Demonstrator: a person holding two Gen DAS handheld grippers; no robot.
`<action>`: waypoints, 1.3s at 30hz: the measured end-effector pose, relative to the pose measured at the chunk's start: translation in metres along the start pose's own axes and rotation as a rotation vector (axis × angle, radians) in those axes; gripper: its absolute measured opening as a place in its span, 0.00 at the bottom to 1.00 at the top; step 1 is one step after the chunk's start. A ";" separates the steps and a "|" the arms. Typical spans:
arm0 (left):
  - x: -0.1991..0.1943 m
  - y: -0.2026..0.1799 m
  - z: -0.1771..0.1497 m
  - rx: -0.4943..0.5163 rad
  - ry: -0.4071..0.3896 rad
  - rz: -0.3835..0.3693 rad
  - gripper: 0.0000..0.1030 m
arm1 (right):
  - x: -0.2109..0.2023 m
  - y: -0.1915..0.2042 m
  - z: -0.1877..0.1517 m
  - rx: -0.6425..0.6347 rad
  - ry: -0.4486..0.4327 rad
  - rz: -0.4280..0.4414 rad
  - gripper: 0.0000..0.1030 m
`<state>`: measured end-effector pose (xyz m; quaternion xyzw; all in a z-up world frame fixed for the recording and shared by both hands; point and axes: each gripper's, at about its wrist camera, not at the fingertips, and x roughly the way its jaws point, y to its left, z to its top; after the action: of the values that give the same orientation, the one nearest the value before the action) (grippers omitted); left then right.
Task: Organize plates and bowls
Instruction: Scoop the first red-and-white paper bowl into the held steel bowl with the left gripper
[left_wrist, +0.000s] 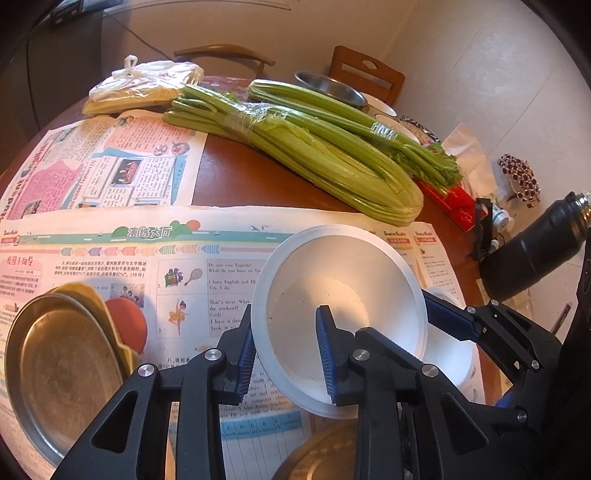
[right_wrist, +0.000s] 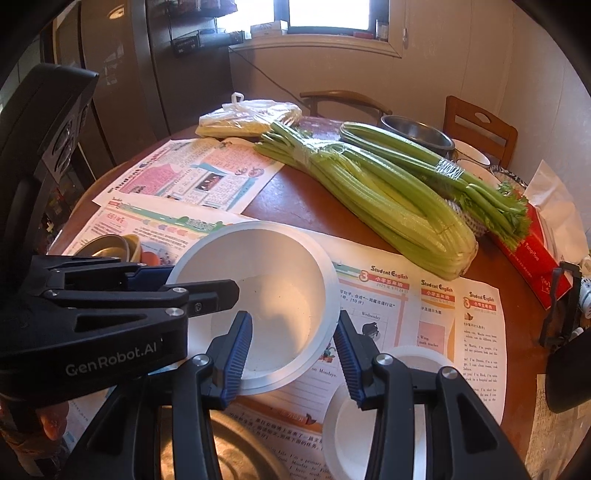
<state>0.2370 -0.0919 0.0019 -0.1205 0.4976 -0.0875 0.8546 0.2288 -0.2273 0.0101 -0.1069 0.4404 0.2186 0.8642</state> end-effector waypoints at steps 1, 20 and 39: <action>-0.004 -0.001 -0.002 0.004 -0.005 0.000 0.30 | -0.003 0.002 0.000 -0.002 -0.006 -0.003 0.45; -0.054 -0.016 -0.039 0.027 -0.063 -0.027 0.33 | -0.062 0.022 -0.027 -0.025 -0.084 -0.008 0.45; -0.066 -0.025 -0.088 0.053 -0.029 -0.061 0.35 | -0.092 0.037 -0.077 -0.029 -0.095 0.001 0.45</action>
<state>0.1274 -0.1083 0.0217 -0.1142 0.4788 -0.1250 0.8614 0.1084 -0.2496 0.0392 -0.1087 0.3958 0.2304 0.8823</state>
